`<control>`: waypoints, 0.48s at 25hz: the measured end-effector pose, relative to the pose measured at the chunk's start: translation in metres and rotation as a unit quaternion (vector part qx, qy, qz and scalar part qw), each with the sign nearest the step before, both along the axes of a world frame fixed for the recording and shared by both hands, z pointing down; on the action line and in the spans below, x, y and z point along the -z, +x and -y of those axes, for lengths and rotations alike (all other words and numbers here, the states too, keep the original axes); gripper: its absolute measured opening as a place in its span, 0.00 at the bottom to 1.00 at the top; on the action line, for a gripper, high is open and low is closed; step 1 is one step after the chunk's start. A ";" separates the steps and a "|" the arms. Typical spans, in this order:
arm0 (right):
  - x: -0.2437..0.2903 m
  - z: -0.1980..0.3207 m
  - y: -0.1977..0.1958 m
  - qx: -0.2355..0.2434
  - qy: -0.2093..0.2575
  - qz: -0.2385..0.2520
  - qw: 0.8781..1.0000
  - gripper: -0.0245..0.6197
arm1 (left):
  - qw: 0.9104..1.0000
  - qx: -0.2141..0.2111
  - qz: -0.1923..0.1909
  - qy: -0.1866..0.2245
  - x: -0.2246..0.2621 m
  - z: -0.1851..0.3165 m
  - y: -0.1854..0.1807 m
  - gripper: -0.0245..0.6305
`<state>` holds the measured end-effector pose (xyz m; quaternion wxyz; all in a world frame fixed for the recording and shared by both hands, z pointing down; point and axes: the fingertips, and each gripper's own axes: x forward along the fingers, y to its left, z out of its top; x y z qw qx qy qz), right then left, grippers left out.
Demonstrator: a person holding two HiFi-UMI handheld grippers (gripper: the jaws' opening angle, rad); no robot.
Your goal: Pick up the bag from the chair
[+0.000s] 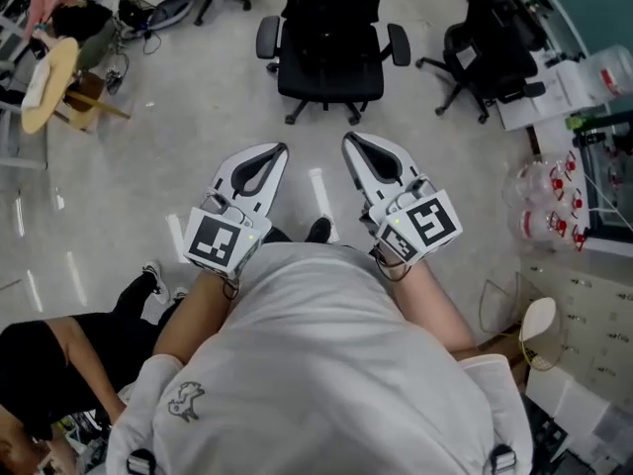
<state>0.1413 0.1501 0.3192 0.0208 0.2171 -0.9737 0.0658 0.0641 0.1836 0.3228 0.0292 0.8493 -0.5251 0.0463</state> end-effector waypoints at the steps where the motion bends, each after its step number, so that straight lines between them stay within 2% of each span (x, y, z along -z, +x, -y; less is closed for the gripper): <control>1: 0.000 0.010 -0.001 0.003 0.002 0.000 1.000 0.09 | 1.000 0.003 0.001 0.001 0.000 0.009 0.001 0.06; 6: -0.011 0.043 -0.010 0.029 0.000 -0.012 1.000 0.09 | 1.000 0.011 -0.013 -0.009 -0.005 0.046 -0.009 0.06; 12: -0.018 0.098 -0.029 0.015 -0.004 -0.028 0.999 0.09 | 1.000 0.001 -0.022 -0.005 -0.007 0.102 -0.035 0.06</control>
